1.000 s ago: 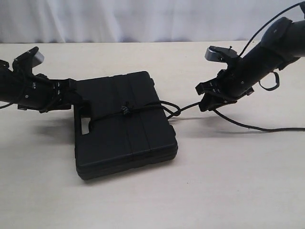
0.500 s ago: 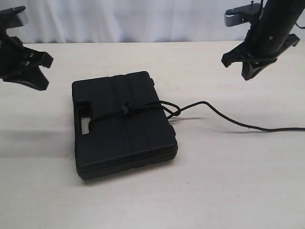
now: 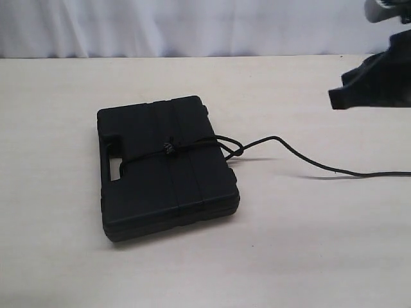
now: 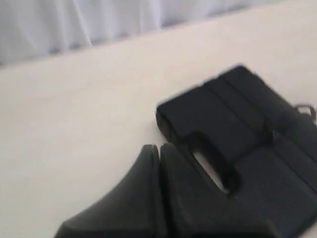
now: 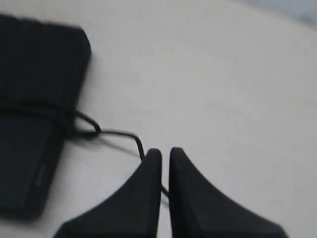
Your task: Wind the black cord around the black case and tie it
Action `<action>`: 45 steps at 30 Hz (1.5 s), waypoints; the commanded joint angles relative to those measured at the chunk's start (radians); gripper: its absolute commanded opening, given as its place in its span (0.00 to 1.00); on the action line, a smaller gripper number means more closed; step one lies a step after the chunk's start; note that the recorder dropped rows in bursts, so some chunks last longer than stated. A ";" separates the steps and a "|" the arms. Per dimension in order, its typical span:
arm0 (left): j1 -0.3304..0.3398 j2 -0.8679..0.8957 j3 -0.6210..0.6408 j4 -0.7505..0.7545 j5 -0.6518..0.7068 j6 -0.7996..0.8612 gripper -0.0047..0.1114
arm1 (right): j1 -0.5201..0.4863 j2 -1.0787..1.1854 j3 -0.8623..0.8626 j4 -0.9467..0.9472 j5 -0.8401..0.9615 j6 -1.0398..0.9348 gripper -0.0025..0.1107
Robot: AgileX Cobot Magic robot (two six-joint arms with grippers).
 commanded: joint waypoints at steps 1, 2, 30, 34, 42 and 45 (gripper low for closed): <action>-0.008 -0.335 0.195 -0.007 -0.303 0.048 0.04 | 0.082 -0.322 0.312 0.000 -0.486 -0.061 0.07; -0.008 -0.387 0.244 -0.028 -0.408 0.048 0.04 | 0.101 -0.365 0.379 -0.009 -0.612 -0.101 0.07; -0.096 -0.510 0.385 0.003 -0.599 0.047 0.04 | 0.177 -0.623 0.803 -0.039 -1.168 -0.153 0.07; -0.096 -0.559 0.387 0.279 -0.595 0.047 0.04 | 0.145 -0.812 0.857 -0.039 -1.133 -0.153 0.07; -0.096 -0.644 0.505 0.282 -0.598 0.047 0.04 | 0.008 -1.129 0.857 -0.044 -1.011 -0.153 0.07; -0.098 -0.684 0.629 0.282 -0.598 0.047 0.04 | -0.084 -1.149 0.857 -0.036 -0.933 -0.153 0.07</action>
